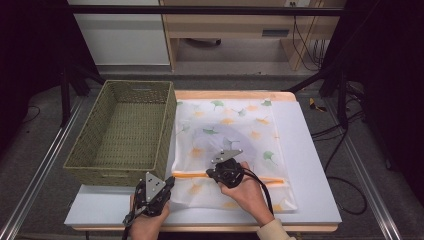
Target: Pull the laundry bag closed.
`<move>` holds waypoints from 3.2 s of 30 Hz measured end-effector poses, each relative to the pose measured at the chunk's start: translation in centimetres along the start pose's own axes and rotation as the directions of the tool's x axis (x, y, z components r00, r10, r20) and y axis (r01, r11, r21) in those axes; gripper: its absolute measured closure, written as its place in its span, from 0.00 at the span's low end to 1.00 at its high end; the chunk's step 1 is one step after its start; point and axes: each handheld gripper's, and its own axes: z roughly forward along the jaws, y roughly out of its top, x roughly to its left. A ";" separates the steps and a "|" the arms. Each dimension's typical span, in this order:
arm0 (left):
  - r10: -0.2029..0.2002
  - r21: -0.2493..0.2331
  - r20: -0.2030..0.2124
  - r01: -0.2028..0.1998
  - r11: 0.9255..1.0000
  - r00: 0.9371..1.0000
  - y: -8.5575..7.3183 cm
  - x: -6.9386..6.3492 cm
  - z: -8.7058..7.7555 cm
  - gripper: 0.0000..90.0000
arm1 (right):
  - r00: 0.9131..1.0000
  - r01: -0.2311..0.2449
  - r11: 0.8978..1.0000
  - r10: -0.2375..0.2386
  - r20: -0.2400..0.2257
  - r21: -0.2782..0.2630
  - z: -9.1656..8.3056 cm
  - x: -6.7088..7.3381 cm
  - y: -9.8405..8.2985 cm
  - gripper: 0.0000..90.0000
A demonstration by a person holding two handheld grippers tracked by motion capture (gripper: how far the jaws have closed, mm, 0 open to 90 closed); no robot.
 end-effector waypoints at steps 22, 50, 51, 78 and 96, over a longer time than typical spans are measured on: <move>-0.001 -0.001 -0.006 0.001 1.000 1.000 -0.1 0.2 0.0 0.99 | 1.000 -0.027 1.000 0.027 0.010 -0.002 -0.7 -1.1 -1.0 1.00; -0.008 -0.002 -0.008 0.008 1.000 1.000 -0.2 0.3 0.0 0.99 | 0.998 -0.054 0.999 0.054 0.022 -0.006 -1.2 -1.8 -2.0 1.00; -0.008 -0.002 -0.009 0.008 1.000 1.000 -0.2 0.3 0.0 0.99 | 0.998 -0.051 0.999 0.052 0.024 -0.007 -1.2 -1.9 -2.0 1.00; -0.012 -0.001 -0.010 0.012 1.000 1.000 -0.4 0.3 0.1 0.99 | 0.996 -0.077 0.997 0.077 0.041 -0.001 -1.9 -2.6 -3.0 1.00; -0.014 0.000 -0.020 0.014 1.000 1.000 -0.7 0.4 0.2 0.99 | 0.992 -0.094 0.995 0.091 0.083 0.024 -3.0 -2.9 -3.3 1.00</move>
